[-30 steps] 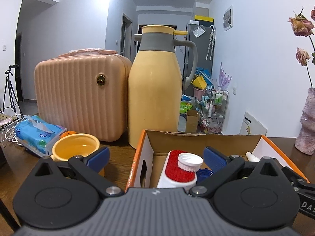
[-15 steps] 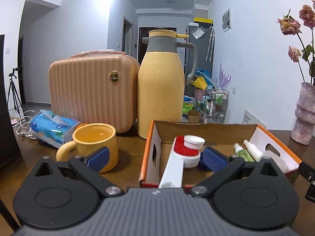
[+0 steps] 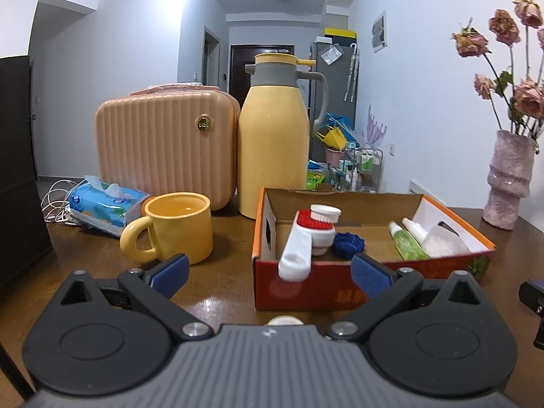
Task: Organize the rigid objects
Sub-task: 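Withdraw both tools from the box back over the table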
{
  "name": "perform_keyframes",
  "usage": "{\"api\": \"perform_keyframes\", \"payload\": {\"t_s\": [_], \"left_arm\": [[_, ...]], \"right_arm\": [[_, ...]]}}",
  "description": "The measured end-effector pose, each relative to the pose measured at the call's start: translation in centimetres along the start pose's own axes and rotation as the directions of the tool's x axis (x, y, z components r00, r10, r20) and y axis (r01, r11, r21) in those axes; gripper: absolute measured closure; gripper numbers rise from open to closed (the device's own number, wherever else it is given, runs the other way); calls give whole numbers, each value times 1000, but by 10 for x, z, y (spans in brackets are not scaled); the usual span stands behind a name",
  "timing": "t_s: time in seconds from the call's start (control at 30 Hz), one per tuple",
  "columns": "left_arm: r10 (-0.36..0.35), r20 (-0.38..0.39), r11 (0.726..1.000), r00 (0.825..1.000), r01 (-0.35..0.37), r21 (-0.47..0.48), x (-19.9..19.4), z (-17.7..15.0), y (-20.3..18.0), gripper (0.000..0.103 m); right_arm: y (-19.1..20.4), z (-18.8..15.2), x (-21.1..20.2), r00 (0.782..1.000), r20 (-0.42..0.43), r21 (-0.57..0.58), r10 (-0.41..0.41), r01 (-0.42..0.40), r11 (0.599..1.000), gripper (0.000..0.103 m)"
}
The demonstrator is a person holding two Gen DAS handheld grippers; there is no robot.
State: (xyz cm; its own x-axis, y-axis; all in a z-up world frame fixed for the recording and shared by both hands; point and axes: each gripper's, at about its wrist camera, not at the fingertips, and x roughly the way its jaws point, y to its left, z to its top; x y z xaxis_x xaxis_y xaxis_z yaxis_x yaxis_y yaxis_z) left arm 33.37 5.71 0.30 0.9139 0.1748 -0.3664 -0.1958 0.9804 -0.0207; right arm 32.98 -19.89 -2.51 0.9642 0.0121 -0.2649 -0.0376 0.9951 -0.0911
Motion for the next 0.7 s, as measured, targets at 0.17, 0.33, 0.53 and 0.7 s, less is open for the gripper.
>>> {"api": "perform_keyframes", "payload": {"t_s": [0.17, 0.33, 0.53, 0.7], "left_arm": [[-15, -18, 1000, 1000, 15, 13, -16, -10, -2, 0], [-27, -23, 1000, 999, 27, 5, -28, -16, 0, 0], [-30, -41, 1000, 999, 30, -5, -29, -19, 2, 0], [-41, -47, 999, 998, 40, -13, -28, -19, 4, 0]], "right_arm": [[-5, -5, -20, 1000, -2, 6, -2, 2, 1000, 0], [-9, -7, -31, 1000, -1, 13, -1, 1, 1000, 0], [-21, -4, -47, 1000, 12, 33, -1, 0, 999, 0], [-40, -5, -56, 1000, -19, 28, -21, 22, 999, 0]]}}
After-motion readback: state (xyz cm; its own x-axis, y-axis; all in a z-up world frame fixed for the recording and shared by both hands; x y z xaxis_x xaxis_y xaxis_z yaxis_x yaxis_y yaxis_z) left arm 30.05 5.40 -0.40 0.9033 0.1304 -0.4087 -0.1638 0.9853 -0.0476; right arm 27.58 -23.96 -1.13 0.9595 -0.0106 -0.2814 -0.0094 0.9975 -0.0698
